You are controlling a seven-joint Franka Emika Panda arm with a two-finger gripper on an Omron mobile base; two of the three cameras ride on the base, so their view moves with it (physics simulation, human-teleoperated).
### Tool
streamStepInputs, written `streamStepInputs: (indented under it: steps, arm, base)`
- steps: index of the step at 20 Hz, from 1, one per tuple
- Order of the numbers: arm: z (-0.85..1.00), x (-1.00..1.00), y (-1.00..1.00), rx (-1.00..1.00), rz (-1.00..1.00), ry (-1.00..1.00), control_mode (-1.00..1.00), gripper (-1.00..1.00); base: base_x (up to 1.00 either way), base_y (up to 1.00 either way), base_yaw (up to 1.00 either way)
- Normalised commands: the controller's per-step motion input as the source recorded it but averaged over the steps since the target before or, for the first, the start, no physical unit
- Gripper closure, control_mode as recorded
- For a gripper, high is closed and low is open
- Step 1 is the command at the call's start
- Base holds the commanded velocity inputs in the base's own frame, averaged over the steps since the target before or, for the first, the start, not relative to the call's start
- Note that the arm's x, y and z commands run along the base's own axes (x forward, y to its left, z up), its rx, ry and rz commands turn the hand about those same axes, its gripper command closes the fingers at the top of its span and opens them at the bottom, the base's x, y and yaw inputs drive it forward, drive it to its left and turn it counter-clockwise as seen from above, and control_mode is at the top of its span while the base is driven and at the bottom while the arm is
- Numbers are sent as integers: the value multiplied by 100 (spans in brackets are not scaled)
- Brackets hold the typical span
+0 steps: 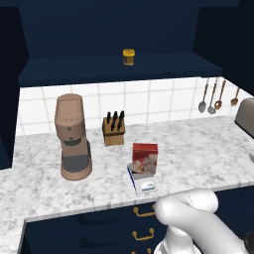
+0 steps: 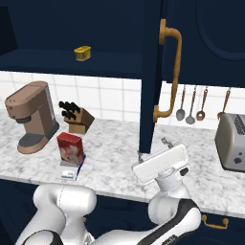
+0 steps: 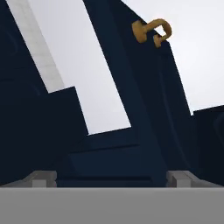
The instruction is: Pick the cereal and place it on the digital scale for weighing, and close the cabinet.
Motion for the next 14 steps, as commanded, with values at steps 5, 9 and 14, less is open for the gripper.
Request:
streamStepInputs:
  steps: [5,9,14]
  arm:
    - [0,26,-63,7,0,11,-100,-100]
    - [0,52,-67,4,0,7,-100,-100]
    - [0,71,-69,2,0,11,-100,-100]
  base:
    - [0,0,0]
    - [0,0,0]
    - [0,0,0]
